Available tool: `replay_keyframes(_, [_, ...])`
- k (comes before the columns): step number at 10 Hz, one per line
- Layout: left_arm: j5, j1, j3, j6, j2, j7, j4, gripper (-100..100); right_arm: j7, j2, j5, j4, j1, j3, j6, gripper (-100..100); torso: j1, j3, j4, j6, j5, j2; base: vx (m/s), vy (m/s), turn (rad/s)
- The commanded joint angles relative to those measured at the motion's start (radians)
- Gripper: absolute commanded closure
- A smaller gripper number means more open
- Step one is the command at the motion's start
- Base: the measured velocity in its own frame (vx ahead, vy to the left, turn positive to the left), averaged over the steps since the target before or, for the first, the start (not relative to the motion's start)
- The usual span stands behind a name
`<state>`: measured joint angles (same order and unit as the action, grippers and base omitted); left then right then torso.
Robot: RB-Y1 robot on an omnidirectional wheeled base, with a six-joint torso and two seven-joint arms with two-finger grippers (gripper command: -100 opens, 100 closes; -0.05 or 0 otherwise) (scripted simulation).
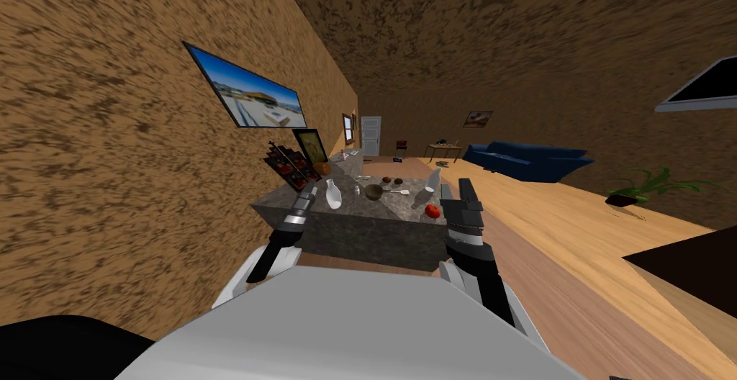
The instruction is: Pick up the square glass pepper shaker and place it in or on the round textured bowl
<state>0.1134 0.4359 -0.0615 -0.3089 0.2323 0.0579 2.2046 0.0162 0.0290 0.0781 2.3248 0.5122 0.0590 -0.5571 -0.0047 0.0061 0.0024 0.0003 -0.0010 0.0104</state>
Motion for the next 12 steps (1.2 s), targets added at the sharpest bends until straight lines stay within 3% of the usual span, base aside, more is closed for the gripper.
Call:
replay_keyframes(1, [0.011, -0.007, 0.0, 0.02, 0.05, -0.008, -0.036, -100, 0.0, 0.0, 0.0, 0.0, 0.0, 0.0, 0.0, 0, 0.0, 0.0, 0.0, 0.0, 0.0, 0.0, -0.168, -0.071, -0.164])
replay_keyframes(2, [0.011, -0.007, 0.0, 0.02, 0.057, -0.008, -0.036, -100, 0.0, 0.0, 0.0, 0.0, 0.0, 0.0, 0.0, 0, 0.001, 0.0, 0.0, 0.0, 0.0, 0.001, -0.117, -0.046, -0.037])
replay_keyframes(9, [0.058, -0.034, 0.009, 0.152, 0.285, -0.046, -0.171, -100, 0.0, 0.0, 0.0, 0.0, 0.0, 0.0, 0.0, 0, 0.0, 0.0, 0.0, 0.0, 0.0, 0.0, -0.132, -0.078, -0.164])
replay_keyframes(12, [0.068, -0.046, 0.017, 0.199, 0.349, -0.055, -0.215, -100, 0.0, 0.0, 0.0, 0.0, 0.0, 0.0, 0.0, 0, 0.004, -0.003, -0.001, -0.001, 0.001, -0.005, -0.064, -0.054, -0.131])
